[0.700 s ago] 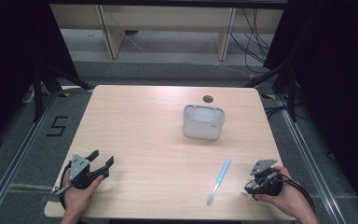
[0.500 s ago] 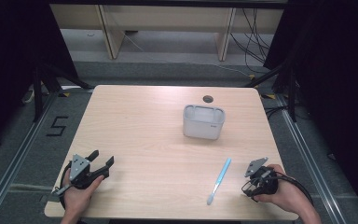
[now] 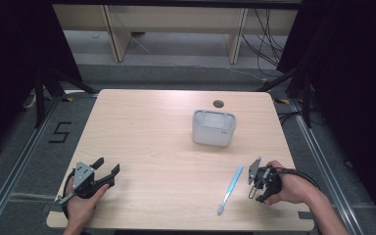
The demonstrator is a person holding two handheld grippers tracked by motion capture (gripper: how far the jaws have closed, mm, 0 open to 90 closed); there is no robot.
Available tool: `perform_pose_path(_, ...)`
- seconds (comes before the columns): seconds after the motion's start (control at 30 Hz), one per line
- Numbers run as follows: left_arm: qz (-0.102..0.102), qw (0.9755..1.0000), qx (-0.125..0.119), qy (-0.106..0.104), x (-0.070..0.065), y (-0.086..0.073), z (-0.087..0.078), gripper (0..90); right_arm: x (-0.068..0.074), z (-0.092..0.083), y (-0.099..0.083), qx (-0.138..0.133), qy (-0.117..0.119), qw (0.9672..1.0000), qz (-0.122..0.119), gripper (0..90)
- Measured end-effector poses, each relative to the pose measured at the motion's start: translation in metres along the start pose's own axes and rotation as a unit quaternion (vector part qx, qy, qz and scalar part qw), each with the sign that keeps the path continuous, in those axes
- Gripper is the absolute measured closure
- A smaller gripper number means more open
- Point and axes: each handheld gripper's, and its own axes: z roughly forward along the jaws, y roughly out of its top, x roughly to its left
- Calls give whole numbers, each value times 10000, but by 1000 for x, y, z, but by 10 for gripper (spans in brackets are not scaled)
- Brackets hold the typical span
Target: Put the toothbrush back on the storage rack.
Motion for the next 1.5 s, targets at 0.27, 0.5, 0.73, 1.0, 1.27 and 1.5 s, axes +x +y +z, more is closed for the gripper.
perform_pose_path(0.27, -9, 10000, 4, 2, 0, 0, 0, 313, -6, 4, 9, 41, 89, 9984, -565, 357)
perform_pose_path(0.5, -13, 10000, -1, -2, 0, 0, 0, 314, -7, 6, 21, 210, 131, 9972, -701, 358)
perform_pose_path(0.73, -39, 10000, -8, -11, 0, 0, 0, 314, -9, 5, 37, 87, 28, 9948, -1012, 354)
perform_pose_path(1.0, -62, 10000, -51, -51, 1, 0, 0, 314, -6, 4, 54, -50, -146, 9905, -1366, 354)
perform_pose_path(1.27, -70, 9999, -57, -63, 1, 0, 0, 314, -6, 6, 67, -94, -106, 9882, -1523, 348)
perform_pose_path(1.5, -83, 9999, -15, -61, 1, 0, 0, 314, -9, 12, 78, -108, -46, 9823, -1871, 347)
